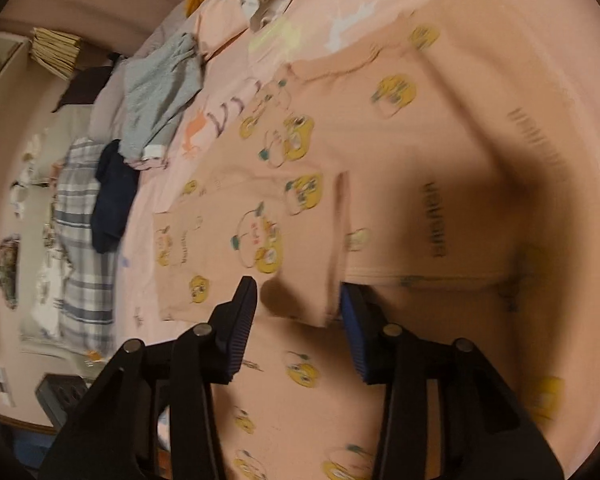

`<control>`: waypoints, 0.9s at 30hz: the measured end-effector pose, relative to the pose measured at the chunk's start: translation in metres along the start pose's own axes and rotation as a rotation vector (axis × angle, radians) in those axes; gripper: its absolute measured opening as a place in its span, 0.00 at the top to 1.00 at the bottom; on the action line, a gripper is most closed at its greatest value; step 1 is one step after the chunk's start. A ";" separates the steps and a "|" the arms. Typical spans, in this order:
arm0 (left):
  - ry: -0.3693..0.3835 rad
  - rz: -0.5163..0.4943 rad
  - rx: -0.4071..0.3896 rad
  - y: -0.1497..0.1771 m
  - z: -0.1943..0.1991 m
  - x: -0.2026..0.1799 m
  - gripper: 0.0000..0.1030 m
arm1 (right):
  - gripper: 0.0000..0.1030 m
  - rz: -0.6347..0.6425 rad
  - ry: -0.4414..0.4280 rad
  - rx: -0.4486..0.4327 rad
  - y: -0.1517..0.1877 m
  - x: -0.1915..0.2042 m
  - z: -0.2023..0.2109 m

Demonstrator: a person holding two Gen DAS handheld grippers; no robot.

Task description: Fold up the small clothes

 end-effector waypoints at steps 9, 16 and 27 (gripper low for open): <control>-0.033 0.135 -0.008 -0.011 0.001 0.030 0.21 | 0.58 -0.114 0.300 -0.213 -0.015 -0.116 0.111; -0.080 0.135 -0.004 -0.010 -0.003 0.027 0.21 | 0.55 -0.227 0.318 -0.299 -0.007 -0.154 0.164; -0.051 0.086 0.024 -0.008 -0.011 0.016 0.21 | 0.52 0.045 -0.002 -0.002 0.003 -0.001 0.041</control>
Point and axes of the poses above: each gripper's, at about its wrist camera, not at the fingertips, and z roughly against the way its jaws point, x to its left, y to its underside, the point moved 3 cm from there along -z, roughly the way its jaws point, and after that the axes turned 6 degrees about z, right-handed, at the moved point
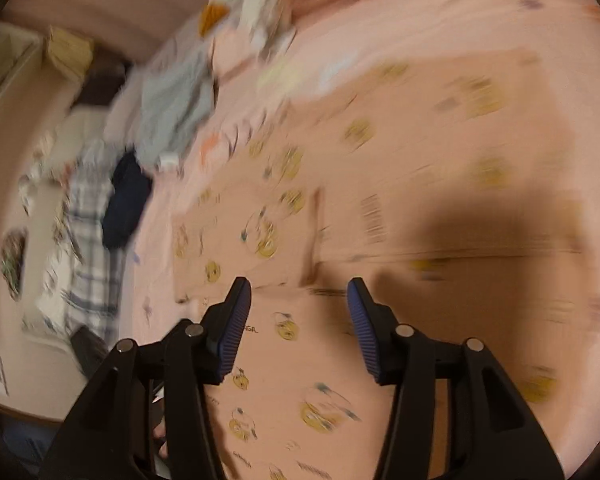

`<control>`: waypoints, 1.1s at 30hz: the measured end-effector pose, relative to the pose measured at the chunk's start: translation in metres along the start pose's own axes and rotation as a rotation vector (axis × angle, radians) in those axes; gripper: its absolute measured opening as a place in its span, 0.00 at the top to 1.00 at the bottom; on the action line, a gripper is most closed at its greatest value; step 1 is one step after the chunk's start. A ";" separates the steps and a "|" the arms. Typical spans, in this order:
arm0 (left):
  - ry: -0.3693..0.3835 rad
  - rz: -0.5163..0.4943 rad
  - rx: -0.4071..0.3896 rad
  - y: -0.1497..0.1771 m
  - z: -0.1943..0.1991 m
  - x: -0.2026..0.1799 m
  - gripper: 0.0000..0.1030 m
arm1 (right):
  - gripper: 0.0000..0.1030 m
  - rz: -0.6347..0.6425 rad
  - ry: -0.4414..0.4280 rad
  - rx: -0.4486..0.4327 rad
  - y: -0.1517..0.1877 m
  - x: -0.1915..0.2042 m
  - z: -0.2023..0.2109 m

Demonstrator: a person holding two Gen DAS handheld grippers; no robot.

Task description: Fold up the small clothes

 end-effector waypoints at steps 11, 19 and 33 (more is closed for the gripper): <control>0.006 -0.078 -0.029 -0.009 -0.015 -0.007 0.21 | 0.91 -0.022 -0.031 -0.152 -0.025 0.027 -0.029; -0.248 -0.333 -0.139 -0.009 -0.046 -0.036 0.21 | 0.91 0.014 -0.033 -0.347 -0.070 0.024 0.065; -0.351 -0.251 -0.220 -0.021 -0.050 -0.032 0.21 | 0.90 -0.126 0.285 -0.313 -0.045 -0.126 0.087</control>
Point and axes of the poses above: each gripper's, at about its wrist camera, not at the fingertips, and z roughly against the way its jaws point, x to its left, y to its underside, the point moved 3 cm from there along -z, roughly the way its jaws point, and after that the axes turned 6 degrees about z, right-handed, at the moved point
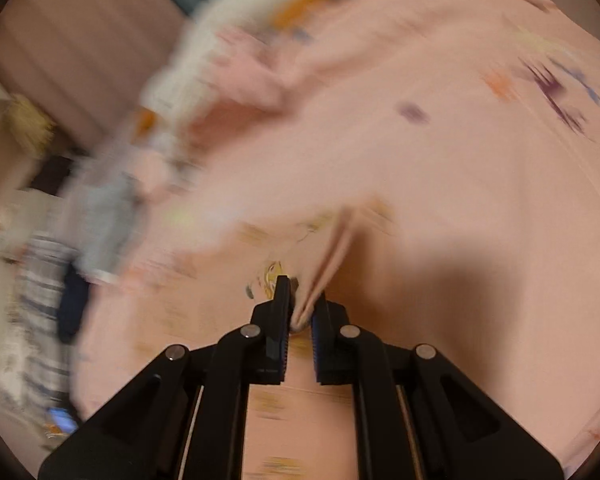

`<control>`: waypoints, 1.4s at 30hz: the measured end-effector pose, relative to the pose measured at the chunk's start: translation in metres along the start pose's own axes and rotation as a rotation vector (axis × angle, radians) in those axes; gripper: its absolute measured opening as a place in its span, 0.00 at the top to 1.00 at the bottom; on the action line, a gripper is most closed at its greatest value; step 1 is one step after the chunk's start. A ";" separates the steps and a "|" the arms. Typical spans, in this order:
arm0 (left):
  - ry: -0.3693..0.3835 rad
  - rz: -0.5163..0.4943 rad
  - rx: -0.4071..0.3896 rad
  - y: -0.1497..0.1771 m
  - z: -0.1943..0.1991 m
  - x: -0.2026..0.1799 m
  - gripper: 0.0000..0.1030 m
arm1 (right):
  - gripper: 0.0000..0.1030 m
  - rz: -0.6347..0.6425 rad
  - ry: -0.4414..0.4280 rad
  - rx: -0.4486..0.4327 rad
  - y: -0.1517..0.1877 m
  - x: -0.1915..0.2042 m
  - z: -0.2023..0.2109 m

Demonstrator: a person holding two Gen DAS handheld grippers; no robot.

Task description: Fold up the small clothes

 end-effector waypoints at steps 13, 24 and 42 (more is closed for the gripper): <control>0.293 0.243 -0.067 -0.006 0.071 0.017 0.22 | 0.69 0.018 -0.037 -0.134 0.002 -0.012 0.057; 0.022 -0.059 0.061 0.021 0.019 -0.023 0.29 | 0.92 0.329 0.178 0.025 0.060 0.012 -0.019; 0.525 0.305 0.156 0.069 0.132 0.065 0.15 | 0.11 -0.067 -0.107 -0.059 0.170 -0.017 0.140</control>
Point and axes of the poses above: each gripper's, at about its wrist camera, not at the fingertips, and z roughly against the way its jaws point, x to its left, y to its underside, the point moved 3 cm from there along -z, roughly the way its jaws point, and after that the axes turned 6 degrees about z, right-handed, at the moved point
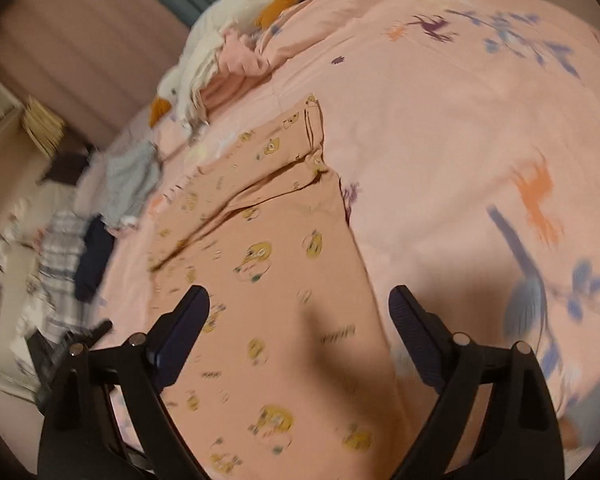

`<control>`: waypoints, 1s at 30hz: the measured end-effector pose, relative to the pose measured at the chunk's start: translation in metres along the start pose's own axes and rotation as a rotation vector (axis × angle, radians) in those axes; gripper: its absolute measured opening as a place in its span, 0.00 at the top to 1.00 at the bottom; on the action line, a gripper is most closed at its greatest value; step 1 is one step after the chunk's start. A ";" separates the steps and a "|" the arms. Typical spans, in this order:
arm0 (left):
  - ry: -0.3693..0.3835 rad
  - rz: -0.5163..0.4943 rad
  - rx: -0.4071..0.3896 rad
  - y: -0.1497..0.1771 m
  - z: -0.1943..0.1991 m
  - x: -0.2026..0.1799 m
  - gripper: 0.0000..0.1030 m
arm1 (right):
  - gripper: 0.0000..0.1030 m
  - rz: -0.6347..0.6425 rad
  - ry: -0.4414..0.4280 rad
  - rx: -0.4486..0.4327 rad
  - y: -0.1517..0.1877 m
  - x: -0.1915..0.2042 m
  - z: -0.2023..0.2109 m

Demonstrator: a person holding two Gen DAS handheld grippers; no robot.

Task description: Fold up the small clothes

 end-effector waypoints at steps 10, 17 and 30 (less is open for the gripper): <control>0.004 0.041 0.033 0.056 0.031 0.059 0.13 | 0.12 -0.223 -0.122 0.017 0.078 -0.050 0.024; 0.124 0.106 0.039 0.055 0.026 0.090 0.13 | 0.19 -0.148 -0.138 0.140 0.094 -0.050 0.009; 0.299 0.207 0.189 0.077 0.014 0.076 0.13 | 0.43 -0.287 -0.273 0.142 0.111 -0.051 -0.002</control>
Point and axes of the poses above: each gripper's, at about its wrist camera, not at the fingertips, and z roughly against the way its jaws point, x to its left, y to its underside, the point moved 3 cm from there along -z, roughly the way its jaws point, and after that the axes turned 6 degrees about z, right-handed, at the moved point
